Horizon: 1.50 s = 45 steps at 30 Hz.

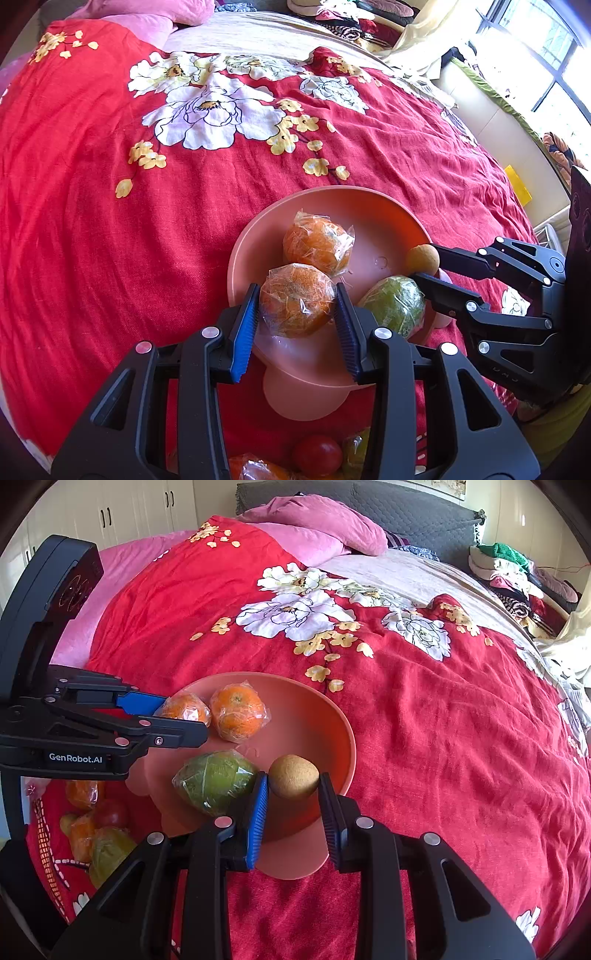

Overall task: Organize fruits
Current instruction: 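Carry the bagged orange and small brown fruit into the pink bowl with both tools, then open both tools to release the fruits in the pink bowl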

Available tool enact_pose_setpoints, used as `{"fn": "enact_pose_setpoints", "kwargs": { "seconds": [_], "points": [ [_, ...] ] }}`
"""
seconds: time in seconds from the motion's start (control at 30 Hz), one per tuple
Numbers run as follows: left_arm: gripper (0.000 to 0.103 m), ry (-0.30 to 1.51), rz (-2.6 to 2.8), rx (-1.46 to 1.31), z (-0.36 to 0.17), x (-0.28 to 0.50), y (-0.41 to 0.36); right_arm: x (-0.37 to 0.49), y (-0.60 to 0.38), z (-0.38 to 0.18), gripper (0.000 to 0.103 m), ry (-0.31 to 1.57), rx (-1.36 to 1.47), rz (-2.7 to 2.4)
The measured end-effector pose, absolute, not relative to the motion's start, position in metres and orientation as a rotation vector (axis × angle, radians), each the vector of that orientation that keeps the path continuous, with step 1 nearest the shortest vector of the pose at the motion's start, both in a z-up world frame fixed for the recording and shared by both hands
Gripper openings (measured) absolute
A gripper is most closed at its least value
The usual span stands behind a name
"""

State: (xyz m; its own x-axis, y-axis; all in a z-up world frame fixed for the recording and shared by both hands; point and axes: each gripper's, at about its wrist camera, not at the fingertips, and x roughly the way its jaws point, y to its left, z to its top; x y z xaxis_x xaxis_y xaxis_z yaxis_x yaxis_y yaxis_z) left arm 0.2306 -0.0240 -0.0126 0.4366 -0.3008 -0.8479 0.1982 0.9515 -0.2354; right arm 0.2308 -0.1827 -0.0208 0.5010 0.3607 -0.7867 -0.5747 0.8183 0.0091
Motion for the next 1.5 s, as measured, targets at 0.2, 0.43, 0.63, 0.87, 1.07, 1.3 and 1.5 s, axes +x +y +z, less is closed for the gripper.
{"fn": "enact_pose_setpoints", "kwargs": {
  "seconds": [0.2,0.43,0.63,0.87,1.07,1.3,1.5],
  "points": [
    [0.032,1.076,-0.31,-0.104,-0.012,0.23,-0.023,0.231,-0.182,-0.021,0.027,0.877,-0.272,0.572],
    [0.032,1.075,-0.31,-0.104,-0.012,0.23,-0.023,0.232,-0.179,-0.022,0.027,0.88,-0.299,0.571],
    [0.032,1.077,-0.31,-0.102,-0.013,0.23,-0.023,0.242,-0.173,-0.026,0.027,0.905,-0.321,0.583],
    [0.032,1.078,-0.309,-0.104,-0.012,0.229,-0.024,0.241,-0.172,-0.023,0.035,0.888,-0.324,0.581],
    [0.032,1.079,-0.307,-0.102,-0.012,0.229,-0.024,0.235,-0.181,-0.013,0.045,0.862,-0.309,0.562],
    [0.032,1.081,-0.304,-0.108,-0.014,0.229,-0.023,0.229,-0.191,-0.009,0.05,0.857,-0.288,0.546],
    [0.036,1.078,-0.308,-0.111,-0.013,0.227,-0.024,0.224,-0.197,-0.007,0.057,0.855,-0.261,0.54]
  ]
}}
